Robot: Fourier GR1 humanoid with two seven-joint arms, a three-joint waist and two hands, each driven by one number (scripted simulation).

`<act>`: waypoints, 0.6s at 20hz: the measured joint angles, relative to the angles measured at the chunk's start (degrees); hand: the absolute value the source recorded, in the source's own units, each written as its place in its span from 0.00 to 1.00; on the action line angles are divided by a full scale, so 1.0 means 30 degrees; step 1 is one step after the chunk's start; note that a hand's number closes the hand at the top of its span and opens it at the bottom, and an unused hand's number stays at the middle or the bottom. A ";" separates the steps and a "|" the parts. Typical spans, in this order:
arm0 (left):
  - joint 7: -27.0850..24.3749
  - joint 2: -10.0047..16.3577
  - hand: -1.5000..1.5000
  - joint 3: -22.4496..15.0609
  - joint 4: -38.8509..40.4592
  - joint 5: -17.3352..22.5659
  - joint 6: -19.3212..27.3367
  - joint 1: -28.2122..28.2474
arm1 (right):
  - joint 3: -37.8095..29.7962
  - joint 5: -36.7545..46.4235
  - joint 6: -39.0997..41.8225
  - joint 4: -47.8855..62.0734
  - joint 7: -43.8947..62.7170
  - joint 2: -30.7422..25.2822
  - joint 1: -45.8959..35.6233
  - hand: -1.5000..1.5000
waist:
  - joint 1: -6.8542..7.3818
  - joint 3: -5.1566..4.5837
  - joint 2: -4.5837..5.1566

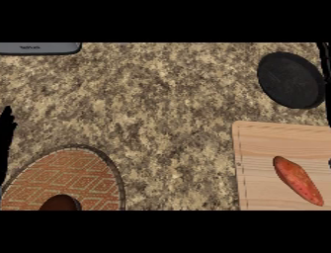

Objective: Pick the sweet potato from the cutting board and place it in the pan

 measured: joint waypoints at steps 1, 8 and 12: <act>-0.0008 -0.0162 0.50 -0.0212 0.0125 -0.0068 -0.0186 -0.0220 | 0.0021 -0.0172 0.0499 0.0322 0.0244 -0.0199 0.0031 0.00 | 0.0082 0.0071 -0.0118; -0.0171 -0.0885 0.50 -0.2450 -0.1620 0.0033 -0.2532 -0.2030 | 0.3292 0.1540 0.5781 0.3802 0.2615 -0.3895 0.0530 1.00 | 0.0701 0.0181 -0.0046; 0.0711 -0.1361 0.50 -0.3449 -0.2453 0.0347 -0.3593 -0.2814 | 0.4092 0.3642 0.6688 0.7116 0.0403 -0.4820 0.1497 0.00 | 0.0739 0.0329 -0.0212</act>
